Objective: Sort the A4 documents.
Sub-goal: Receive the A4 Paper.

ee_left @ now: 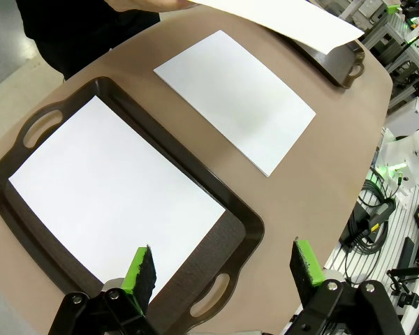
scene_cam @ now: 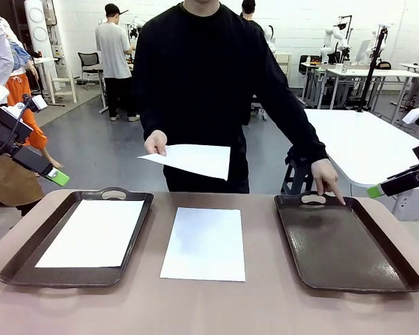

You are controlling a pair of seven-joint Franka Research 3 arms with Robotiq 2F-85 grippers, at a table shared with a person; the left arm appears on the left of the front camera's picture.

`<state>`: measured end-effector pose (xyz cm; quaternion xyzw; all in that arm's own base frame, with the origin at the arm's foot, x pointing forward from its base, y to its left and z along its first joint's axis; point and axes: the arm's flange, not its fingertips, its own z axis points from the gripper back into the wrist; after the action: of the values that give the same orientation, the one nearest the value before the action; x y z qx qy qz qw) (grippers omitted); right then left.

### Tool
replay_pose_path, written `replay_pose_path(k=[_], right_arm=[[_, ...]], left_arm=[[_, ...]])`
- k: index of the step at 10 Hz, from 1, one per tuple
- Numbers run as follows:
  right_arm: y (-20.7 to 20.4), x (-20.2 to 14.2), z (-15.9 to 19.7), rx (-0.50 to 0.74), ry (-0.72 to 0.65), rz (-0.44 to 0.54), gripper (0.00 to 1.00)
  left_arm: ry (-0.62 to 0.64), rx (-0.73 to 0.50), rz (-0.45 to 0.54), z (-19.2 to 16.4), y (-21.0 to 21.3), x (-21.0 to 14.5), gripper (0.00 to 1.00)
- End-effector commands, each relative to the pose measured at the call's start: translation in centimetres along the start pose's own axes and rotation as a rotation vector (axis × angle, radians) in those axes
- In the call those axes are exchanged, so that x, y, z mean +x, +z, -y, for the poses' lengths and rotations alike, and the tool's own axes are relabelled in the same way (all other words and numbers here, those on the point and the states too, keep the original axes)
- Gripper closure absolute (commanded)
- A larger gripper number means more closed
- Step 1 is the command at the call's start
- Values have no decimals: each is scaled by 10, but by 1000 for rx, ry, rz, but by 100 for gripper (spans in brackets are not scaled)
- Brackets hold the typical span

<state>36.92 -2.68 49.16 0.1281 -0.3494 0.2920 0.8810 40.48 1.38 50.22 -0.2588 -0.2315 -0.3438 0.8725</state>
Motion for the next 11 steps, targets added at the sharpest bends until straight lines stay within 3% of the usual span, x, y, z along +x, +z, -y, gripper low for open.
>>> replay_pose_path(k=[1,11], right_arm=[[-1,-1,0,10,-3,5,0],[-1,-1,0,10,-3,5,0]], left_arm=[[-4,1,0,-1,1,1,0],[-4,1,0,-1,1,1,0]])
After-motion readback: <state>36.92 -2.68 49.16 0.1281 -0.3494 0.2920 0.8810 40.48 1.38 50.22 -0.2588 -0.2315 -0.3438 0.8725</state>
